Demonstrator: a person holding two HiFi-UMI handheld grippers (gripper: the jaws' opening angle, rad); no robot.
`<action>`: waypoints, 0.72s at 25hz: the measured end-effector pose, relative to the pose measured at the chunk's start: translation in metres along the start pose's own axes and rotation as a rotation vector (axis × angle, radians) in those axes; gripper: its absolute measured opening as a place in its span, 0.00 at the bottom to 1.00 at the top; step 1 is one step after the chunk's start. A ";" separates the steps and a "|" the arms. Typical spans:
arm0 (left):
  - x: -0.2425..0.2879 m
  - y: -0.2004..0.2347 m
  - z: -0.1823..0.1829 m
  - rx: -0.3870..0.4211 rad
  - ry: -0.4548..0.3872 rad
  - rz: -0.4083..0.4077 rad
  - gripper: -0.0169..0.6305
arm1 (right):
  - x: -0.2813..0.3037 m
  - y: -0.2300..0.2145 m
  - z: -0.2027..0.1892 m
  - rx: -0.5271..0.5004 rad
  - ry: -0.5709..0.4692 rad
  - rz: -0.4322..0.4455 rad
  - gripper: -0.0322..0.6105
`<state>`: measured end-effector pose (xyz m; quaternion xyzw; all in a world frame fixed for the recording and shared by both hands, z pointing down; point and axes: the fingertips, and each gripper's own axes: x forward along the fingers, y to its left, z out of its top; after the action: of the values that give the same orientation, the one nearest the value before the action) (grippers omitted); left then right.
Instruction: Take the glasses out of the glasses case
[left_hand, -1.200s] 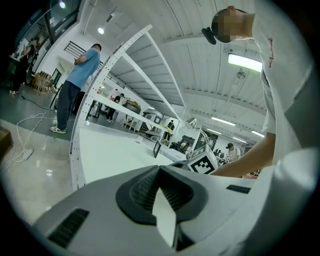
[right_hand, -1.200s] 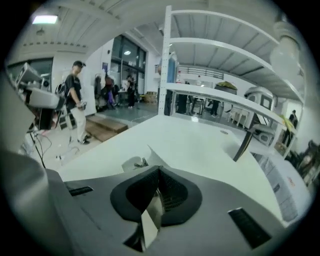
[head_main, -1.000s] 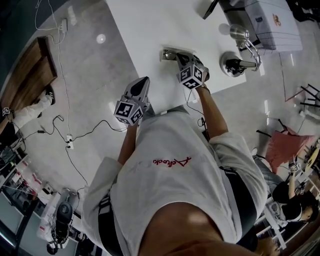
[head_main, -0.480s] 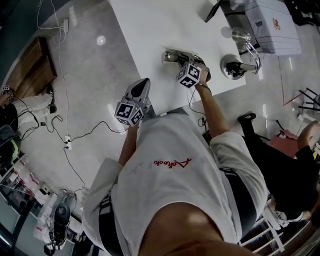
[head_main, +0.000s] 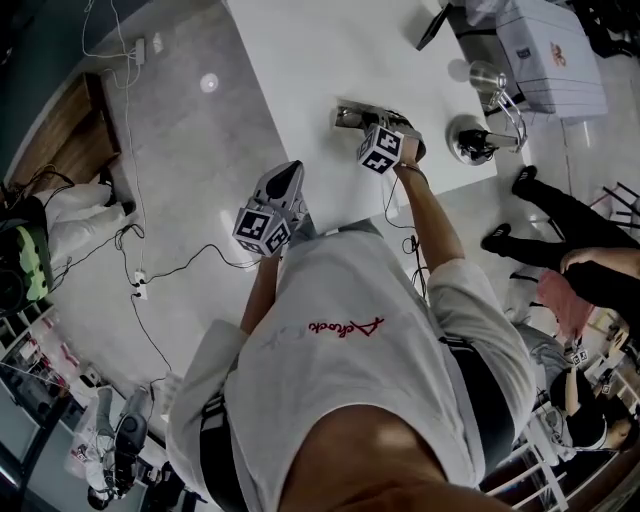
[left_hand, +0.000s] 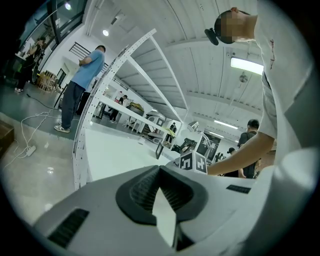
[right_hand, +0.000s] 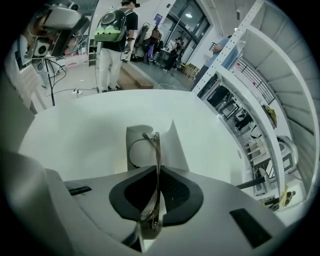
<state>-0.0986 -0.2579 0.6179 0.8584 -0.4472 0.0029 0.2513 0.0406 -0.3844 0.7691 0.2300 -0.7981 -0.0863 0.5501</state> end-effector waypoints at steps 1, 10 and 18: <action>-0.001 0.000 0.001 0.001 -0.001 0.000 0.03 | 0.000 0.000 0.001 -0.007 0.000 -0.001 0.09; 0.000 -0.003 0.007 0.022 -0.014 -0.025 0.03 | -0.018 -0.007 0.014 -0.061 -0.046 -0.086 0.08; -0.001 -0.015 0.010 0.054 -0.033 -0.063 0.03 | -0.047 -0.022 0.024 0.045 -0.127 -0.164 0.08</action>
<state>-0.0897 -0.2545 0.6025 0.8786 -0.4235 -0.0072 0.2207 0.0379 -0.3845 0.7118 0.3012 -0.8115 -0.1274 0.4843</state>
